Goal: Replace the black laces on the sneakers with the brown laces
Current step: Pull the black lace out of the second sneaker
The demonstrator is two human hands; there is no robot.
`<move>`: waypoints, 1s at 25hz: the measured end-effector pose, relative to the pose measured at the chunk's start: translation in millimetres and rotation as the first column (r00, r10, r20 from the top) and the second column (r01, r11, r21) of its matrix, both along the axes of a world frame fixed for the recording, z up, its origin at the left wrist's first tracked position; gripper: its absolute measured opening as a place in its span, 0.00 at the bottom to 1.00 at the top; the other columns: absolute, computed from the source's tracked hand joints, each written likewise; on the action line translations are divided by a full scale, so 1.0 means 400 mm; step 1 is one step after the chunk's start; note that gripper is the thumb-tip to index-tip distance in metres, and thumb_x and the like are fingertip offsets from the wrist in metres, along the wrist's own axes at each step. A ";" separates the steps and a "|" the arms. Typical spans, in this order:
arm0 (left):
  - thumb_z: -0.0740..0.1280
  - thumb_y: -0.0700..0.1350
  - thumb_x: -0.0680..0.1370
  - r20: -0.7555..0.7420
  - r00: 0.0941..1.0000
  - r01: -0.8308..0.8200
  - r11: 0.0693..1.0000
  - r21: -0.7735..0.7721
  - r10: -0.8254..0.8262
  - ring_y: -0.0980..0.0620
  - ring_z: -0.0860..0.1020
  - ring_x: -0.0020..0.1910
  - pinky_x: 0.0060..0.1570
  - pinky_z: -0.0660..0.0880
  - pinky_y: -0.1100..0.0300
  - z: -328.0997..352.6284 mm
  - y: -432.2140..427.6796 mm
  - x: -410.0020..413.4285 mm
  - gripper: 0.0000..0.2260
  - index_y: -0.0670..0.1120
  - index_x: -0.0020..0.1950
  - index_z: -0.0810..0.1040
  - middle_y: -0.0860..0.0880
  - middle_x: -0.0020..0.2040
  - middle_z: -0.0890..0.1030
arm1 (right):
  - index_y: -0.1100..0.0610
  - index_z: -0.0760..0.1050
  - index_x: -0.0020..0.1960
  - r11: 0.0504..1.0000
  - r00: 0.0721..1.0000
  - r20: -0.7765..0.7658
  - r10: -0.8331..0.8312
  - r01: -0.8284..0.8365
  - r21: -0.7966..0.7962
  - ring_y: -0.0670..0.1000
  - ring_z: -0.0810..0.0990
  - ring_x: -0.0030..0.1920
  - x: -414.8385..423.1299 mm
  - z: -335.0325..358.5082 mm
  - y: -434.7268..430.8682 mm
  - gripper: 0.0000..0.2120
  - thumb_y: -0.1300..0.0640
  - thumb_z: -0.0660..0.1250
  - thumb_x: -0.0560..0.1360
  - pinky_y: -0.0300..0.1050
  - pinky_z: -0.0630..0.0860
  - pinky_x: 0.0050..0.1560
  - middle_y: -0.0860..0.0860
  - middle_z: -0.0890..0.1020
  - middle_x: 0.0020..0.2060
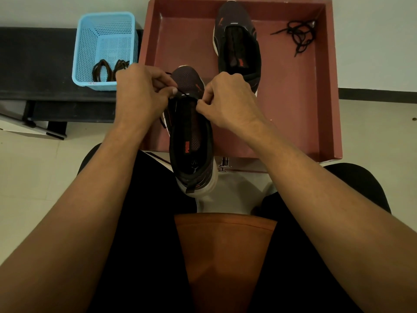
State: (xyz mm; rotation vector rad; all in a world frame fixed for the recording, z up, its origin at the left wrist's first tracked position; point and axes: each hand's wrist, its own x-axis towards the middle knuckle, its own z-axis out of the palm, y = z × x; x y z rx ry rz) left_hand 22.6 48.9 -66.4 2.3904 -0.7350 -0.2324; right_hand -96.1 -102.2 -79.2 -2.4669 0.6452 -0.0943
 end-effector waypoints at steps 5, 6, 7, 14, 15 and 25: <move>0.75 0.44 0.76 0.037 0.995 -0.094 0.995 -0.020 0.095 0.58 0.82 0.36 0.43 0.80 0.63 -0.002 0.018 0.014 0.03 0.49 0.49 0.86 0.51 0.40 0.85 | 0.52 0.84 0.43 0.999 1.000 0.018 -0.025 0.025 -0.022 0.48 0.84 0.40 -0.001 -0.013 0.000 0.07 0.49 0.73 0.75 0.48 0.84 0.44 0.47 0.83 0.37; 0.75 0.44 0.76 0.033 0.991 -0.132 0.990 -0.040 0.133 0.55 0.83 0.37 0.44 0.82 0.60 -0.001 0.025 0.019 0.03 0.50 0.49 0.86 0.50 0.40 0.85 | 0.53 0.83 0.43 0.999 0.999 0.019 -0.033 0.034 -0.028 0.48 0.83 0.39 -0.001 -0.015 -0.002 0.07 0.50 0.73 0.74 0.48 0.84 0.44 0.48 0.83 0.36; 0.75 0.45 0.76 0.014 0.986 -0.163 0.985 -0.057 0.164 0.53 0.84 0.38 0.46 0.83 0.57 0.003 0.031 0.021 0.02 0.50 0.48 0.86 0.50 0.40 0.85 | 0.53 0.83 0.42 0.999 0.999 0.016 -0.035 0.035 -0.030 0.48 0.83 0.39 -0.001 -0.014 -0.004 0.07 0.50 0.73 0.74 0.48 0.84 0.45 0.47 0.83 0.36; 0.74 0.55 0.76 0.035 0.959 -0.266 0.939 -0.220 0.280 0.60 0.84 0.45 0.52 0.82 0.62 0.006 0.031 0.026 0.15 0.53 0.60 0.82 0.55 0.54 0.84 | 0.52 0.84 0.42 0.999 1.000 0.000 -0.031 0.031 -0.018 0.46 0.83 0.41 -0.003 -0.008 -0.007 0.06 0.50 0.74 0.74 0.43 0.81 0.45 0.45 0.84 0.37; 0.74 0.56 0.76 0.059 0.957 -0.269 0.947 -0.178 0.283 0.60 0.83 0.48 0.53 0.80 0.65 0.009 0.034 0.022 0.19 0.52 0.65 0.80 0.53 0.59 0.82 | 0.52 0.84 0.42 0.999 1.000 0.002 -0.031 0.031 -0.011 0.45 0.83 0.41 -0.004 -0.006 -0.007 0.06 0.50 0.74 0.74 0.42 0.81 0.45 0.45 0.84 0.37; 0.76 0.62 0.74 -0.185 0.979 -0.041 0.976 0.213 0.081 0.60 0.82 0.25 0.33 0.79 0.65 0.019 0.025 -0.069 0.17 0.49 0.47 0.83 0.52 0.35 0.84 | 0.46 0.84 0.53 0.998 0.994 0.102 0.049 -0.053 0.039 0.43 0.81 0.44 0.001 0.003 0.007 0.06 0.49 0.75 0.76 0.45 0.83 0.48 0.42 0.81 0.43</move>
